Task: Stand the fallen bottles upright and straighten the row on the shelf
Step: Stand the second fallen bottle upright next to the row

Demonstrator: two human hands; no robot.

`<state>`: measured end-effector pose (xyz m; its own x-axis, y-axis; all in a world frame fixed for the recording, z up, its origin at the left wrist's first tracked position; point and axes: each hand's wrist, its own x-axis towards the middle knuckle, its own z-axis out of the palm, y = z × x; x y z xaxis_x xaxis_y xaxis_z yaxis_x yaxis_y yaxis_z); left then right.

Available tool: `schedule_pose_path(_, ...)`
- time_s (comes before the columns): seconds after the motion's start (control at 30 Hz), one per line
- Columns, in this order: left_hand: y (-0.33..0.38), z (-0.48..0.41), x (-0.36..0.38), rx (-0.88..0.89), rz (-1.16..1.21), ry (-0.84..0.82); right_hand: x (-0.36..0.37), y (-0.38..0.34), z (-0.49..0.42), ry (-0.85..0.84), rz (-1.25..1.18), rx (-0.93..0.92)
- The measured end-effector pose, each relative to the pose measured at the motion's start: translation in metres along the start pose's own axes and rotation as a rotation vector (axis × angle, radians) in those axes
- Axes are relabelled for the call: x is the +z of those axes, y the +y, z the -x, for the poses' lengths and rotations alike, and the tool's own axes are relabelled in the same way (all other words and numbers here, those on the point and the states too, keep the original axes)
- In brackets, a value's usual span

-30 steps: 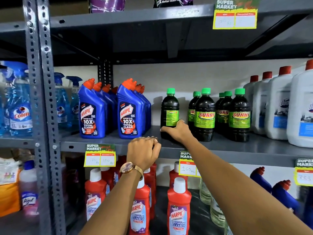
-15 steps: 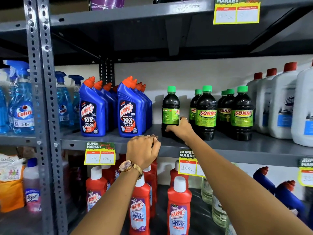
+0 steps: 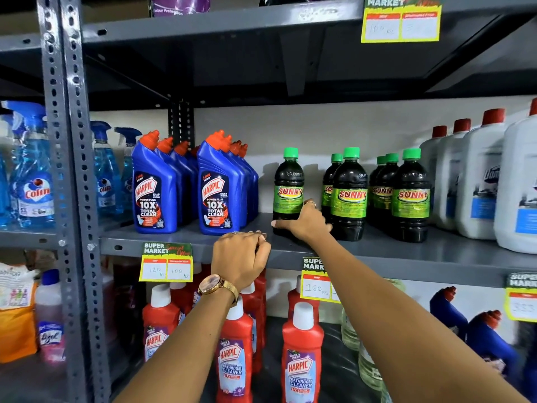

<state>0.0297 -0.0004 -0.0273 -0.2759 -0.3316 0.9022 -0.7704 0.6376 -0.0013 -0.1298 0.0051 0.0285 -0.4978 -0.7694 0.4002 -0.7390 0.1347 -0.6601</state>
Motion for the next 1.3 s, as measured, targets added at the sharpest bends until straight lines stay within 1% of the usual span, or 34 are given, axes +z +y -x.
schedule_pose_path(0.07, 0.0, -0.001, 0.0, 0.006, -0.008, 0.014, 0.0, -0.001, 0.002, 0.0, 0.009, -0.013)
schedule_pose_path(0.13, 0.001, 0.0, -0.001, 0.007, -0.015, 0.022, 0.0, 0.001, 0.0, -0.039, -0.104, -0.073)
schedule_pose_path(0.2, 0.001, 0.0, -0.001, -0.002, -0.016, 0.035, -0.001, 0.001, 0.0, -0.064, -0.159, -0.106)
schedule_pose_path(0.33, 0.001, 0.0, -0.001, -0.008, 0.001, 0.036, -0.002, 0.0, 0.003, -0.023, -0.093, -0.121)
schedule_pose_path(0.47, 0.002, 0.0, -0.002, 0.001, 0.009, 0.042, -0.002, 0.0, 0.003, 0.011, -0.046, -0.082)
schedule_pose_path(0.83, 0.001, 0.0, -0.005, -0.027, 0.031, -0.034, -0.005, 0.0, 0.003, -0.071, -0.086, -0.12)
schedule_pose_path(0.9, 0.003, -0.003, -0.007, -0.063, 0.04, -0.082, -0.008, 0.001, 0.006, -0.105, -0.157, -0.13)
schedule_pose_path(1.0, 0.005, -0.009, -0.011, -0.094, -0.035, -0.146, -0.026, 0.004, 0.018, -0.247, -0.313, -0.13)
schedule_pose_path(1.07, 0.004, -0.019, -0.013, -0.032, -0.118, -0.203, -0.048, 0.013, 0.027, -0.33, -0.33, -0.147)
schedule_pose_path(1.13, 0.005, -0.036, -0.011, 0.03, -0.167, -0.312, -0.075, 0.028, 0.037, -0.403, -0.268, -0.126)
schedule_pose_path(1.17, 0.006, -0.046, -0.01, 0.002, -0.148, -0.392, -0.087, 0.038, 0.04, -0.408, -0.223, -0.105)
schedule_pose_path(1.2, 0.008, -0.054, -0.009, -0.069, -0.083, -0.5, -0.098, 0.048, 0.04, -0.375, -0.191, -0.077)
schedule_pose_path(1.23, 0.011, -0.061, -0.007, -0.17, 0.037, -0.612, -0.107, 0.059, 0.039, -0.311, -0.153, -0.031)
schedule_pose_path(1.27, 0.013, -0.066, -0.004, -0.271, 0.182, -0.684, -0.114, 0.069, 0.038, -0.229, -0.092, 0.012)
schedule_pose_path(1.3, 0.014, -0.07, -0.001, -0.35, 0.31, -0.716, -0.12, 0.076, 0.037, -0.166, -0.018, 0.055)
